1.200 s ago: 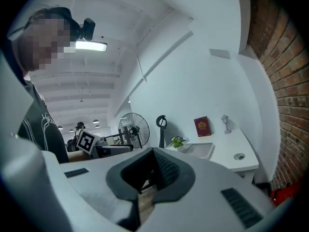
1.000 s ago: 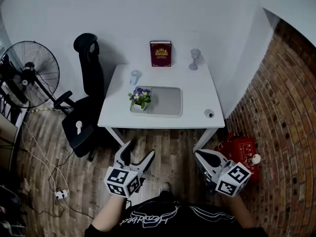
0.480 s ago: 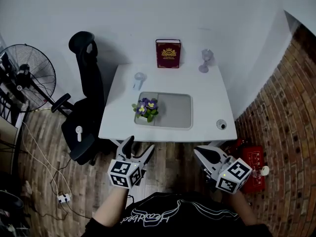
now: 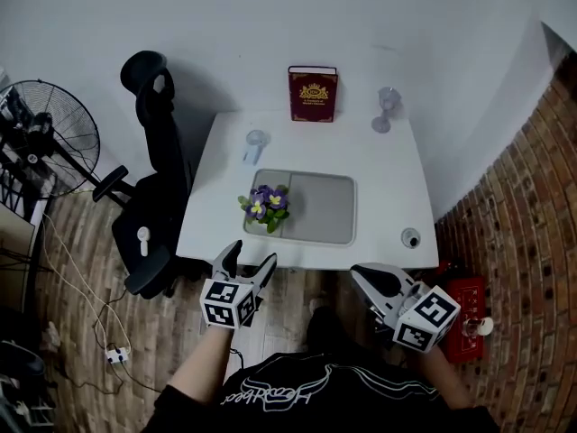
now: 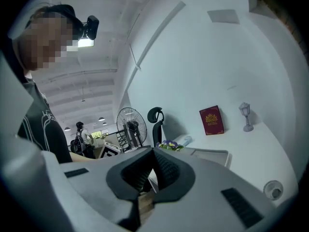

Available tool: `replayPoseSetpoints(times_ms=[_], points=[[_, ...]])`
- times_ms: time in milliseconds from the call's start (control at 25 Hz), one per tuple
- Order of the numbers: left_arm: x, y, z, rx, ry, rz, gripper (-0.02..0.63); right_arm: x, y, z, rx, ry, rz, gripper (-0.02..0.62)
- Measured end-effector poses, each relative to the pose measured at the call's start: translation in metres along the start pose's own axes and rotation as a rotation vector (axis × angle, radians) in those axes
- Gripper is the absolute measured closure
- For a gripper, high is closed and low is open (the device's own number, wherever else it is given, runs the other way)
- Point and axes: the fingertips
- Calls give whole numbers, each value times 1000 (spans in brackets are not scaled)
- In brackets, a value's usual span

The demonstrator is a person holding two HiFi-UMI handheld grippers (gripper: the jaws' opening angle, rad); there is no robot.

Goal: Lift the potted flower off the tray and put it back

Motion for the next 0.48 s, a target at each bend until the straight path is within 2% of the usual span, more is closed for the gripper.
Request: replayPoseSetpoints(times_ms=[160, 480], points=[[-27, 9, -5, -19, -17, -39, 245, -11, -4, 26, -19, -33, -18, 592], [-72, 21, -17, -110, -53, -51, 244, -34, -11, 70, -43, -79, -62, 592]])
Point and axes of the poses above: the fingertips, and each gripper's own axes: x backward along the fingers, z to its right, y out of its underside, and after that the axes turned 15 degrees about -y, right-handed
